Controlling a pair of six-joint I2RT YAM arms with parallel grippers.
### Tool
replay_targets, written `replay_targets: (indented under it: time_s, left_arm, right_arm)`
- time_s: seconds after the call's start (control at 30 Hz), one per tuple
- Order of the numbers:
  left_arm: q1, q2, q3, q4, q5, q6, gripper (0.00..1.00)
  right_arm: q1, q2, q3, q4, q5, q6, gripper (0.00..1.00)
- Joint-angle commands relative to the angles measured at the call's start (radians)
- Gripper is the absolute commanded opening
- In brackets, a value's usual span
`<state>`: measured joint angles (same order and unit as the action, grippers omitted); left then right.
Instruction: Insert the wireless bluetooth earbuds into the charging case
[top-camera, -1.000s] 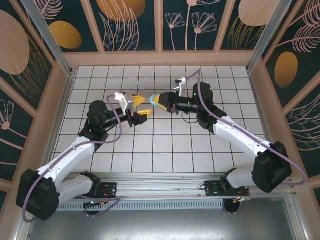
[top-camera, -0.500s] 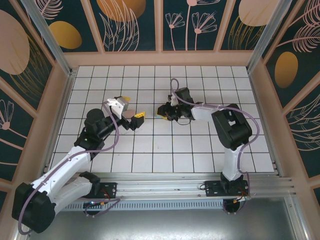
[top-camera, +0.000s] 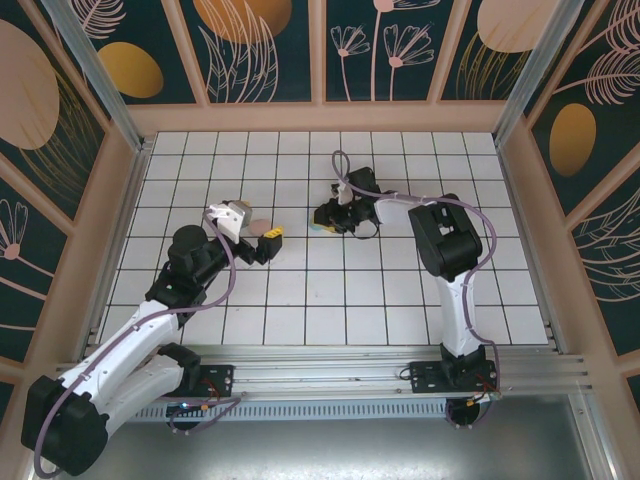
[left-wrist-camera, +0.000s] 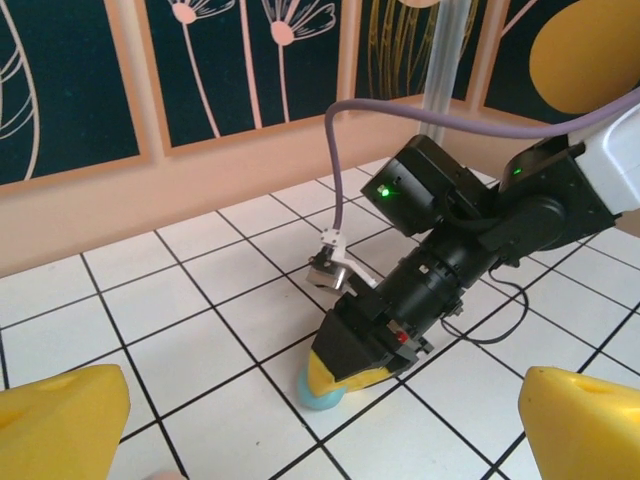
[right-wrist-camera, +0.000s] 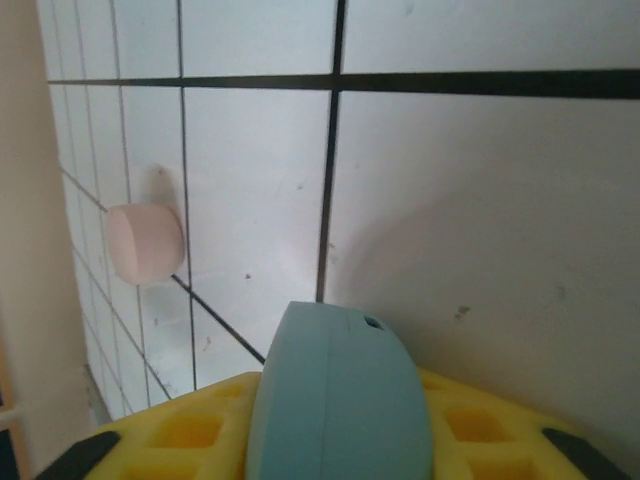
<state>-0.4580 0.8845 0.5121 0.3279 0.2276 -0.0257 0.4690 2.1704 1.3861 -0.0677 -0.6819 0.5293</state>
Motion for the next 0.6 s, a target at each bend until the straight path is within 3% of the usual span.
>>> replay_targets:
  time_s: [0.0,0.23,0.4,0.57]
  left_arm:
    - [0.002,0.015,-0.002,-0.005,-0.053,0.018,0.99]
    - [0.005,0.078,0.013,0.006,-0.213,0.022,0.99]
    - [0.025,0.092,-0.049,0.102,-0.444,0.015,0.99]
    - [0.109,0.122,-0.135,0.217,-0.646,-0.067,0.99]
  right_arm:
    - [-0.014,-0.003,0.016,-0.19,0.13,-0.091,0.46]
    - [-0.03,-0.119,0.041,-0.293,0.238,-0.155,0.75]
    - [-0.071,-0.273,-0.047,-0.269,0.331,-0.242,0.78]
    - [-0.178,-0.453,-0.238,-0.143,0.484,-0.298,0.81]
